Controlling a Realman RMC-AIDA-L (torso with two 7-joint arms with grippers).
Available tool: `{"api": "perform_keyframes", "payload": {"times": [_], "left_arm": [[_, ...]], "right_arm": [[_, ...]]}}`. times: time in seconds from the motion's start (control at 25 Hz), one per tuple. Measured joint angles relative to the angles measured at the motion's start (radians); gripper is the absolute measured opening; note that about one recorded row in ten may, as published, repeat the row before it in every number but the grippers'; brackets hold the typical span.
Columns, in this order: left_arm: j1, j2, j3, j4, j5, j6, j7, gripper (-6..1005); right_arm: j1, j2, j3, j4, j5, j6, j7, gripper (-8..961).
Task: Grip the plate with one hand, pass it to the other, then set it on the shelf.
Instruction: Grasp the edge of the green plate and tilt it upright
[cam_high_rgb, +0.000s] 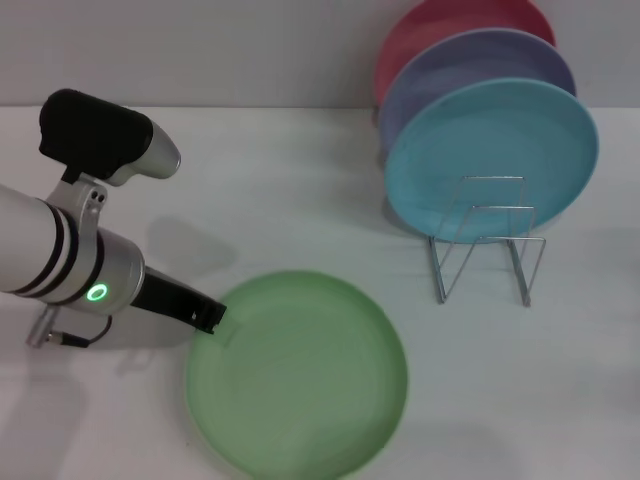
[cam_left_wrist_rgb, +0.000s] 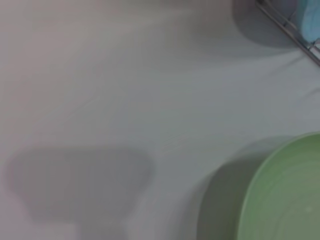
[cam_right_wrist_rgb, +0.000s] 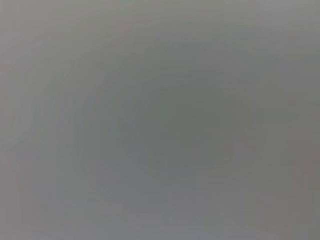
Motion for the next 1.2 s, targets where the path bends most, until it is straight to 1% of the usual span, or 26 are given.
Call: {"api": "perform_keyframes", "payload": {"times": [0.04,0.16,0.2,0.24,0.36,0.4,0.44,0.48,0.56,0.6,0.64,0.68,0.72,0.76,0.8,0.84,0.88,0.96,1.0,1.04,1.12,1.2], "left_arm": [[0.002,0.000,-0.002,-0.012,0.001,0.004,0.011,40],[0.016,0.000,-0.013,-0.061,0.017,0.031,0.034,42],[0.026,0.002,-0.034,-0.105,0.045,0.062,0.044,42],[0.026,0.002,-0.034,-0.105,0.045,0.062,0.044,43],[0.033,0.001,-0.067,-0.158,0.089,0.117,0.065,45],[0.039,0.001,-0.072,-0.186,0.109,0.152,0.069,45],[0.039,0.001,-0.072,-0.186,0.109,0.152,0.069,46],[0.043,0.001,-0.073,-0.198,0.118,0.169,0.069,47],[0.052,0.001,-0.077,-0.221,0.135,0.203,0.069,48],[0.061,0.001,-0.080,-0.235,0.141,0.230,0.070,49],[0.061,0.001,-0.080,-0.235,0.141,0.230,0.070,49],[0.065,0.001,-0.080,-0.241,0.141,0.244,0.072,50],[0.068,0.001,-0.080,-0.242,0.142,0.252,0.073,50],[0.071,0.000,-0.080,-0.245,0.142,0.261,0.075,51],[0.075,0.000,-0.080,-0.247,0.142,0.270,0.077,52],[0.078,0.000,-0.080,-0.249,0.142,0.278,0.078,52],[0.085,0.000,-0.081,-0.253,0.142,0.287,0.078,53],[0.096,0.000,-0.081,-0.261,0.142,0.302,0.078,54],[0.096,0.000,-0.081,-0.261,0.142,0.302,0.078,55],[0.105,-0.001,-0.078,-0.270,0.140,0.320,0.078,55],[0.111,-0.001,-0.077,-0.276,0.138,0.328,0.078,57],[0.116,-0.001,-0.076,-0.288,0.136,0.334,0.078,58]], "right_arm": [[0.000,0.000,0.000,0.000,0.000,0.000,0.000,768],[0.001,0.000,-0.028,0.000,-0.002,0.092,0.033,769],[0.002,-0.002,-0.079,0.014,-0.005,0.158,0.059,769],[0.002,-0.002,-0.079,0.014,-0.005,0.158,0.059,769],[0.004,-0.005,-0.179,0.073,-0.006,0.231,0.076,769],[0.004,-0.005,-0.250,0.141,-0.006,0.249,0.107,769],[0.004,-0.005,-0.250,0.141,-0.006,0.249,0.107,769],[0.006,-0.005,-0.285,0.179,-0.007,0.245,0.129,769],[0.008,-0.010,-0.358,0.272,-0.022,0.190,0.182,769],[0.003,-0.016,-0.412,0.405,-0.085,0.067,0.248,769],[0.000,-0.017,-0.424,0.463,-0.122,0.007,0.276,769],[-0.007,-0.016,-0.432,0.554,-0.190,-0.092,0.329,769],[-0.007,-0.016,-0.432,0.554,-0.190,-0.092,0.329,769],[-0.011,-0.015,-0.438,0.640,-0.269,-0.186,0.388,769],[-0.009,-0.014,-0.446,0.789,-0.430,-0.357,0.551,769],[-0.001,-0.015,-0.450,0.853,-0.523,-0.433,0.656,768],[-0.001,-0.015,-0.450,0.853,-0.523,-0.433,0.656,768],[0.031,-0.027,-0.452,0.943,-0.719,-0.527,0.902,768],[0.068,-0.043,-0.451,1.009,-0.910,-0.556,1.131,768],[0.068,-0.043,-0.451,1.009,-0.910,-0.556,1.131,768],[0.104,-0.054,-0.452,1.090,-1.124,-0.558,1.366,768],[0.129,-0.057,-0.458,1.174,-1.340,-0.543,1.577,768]]}}
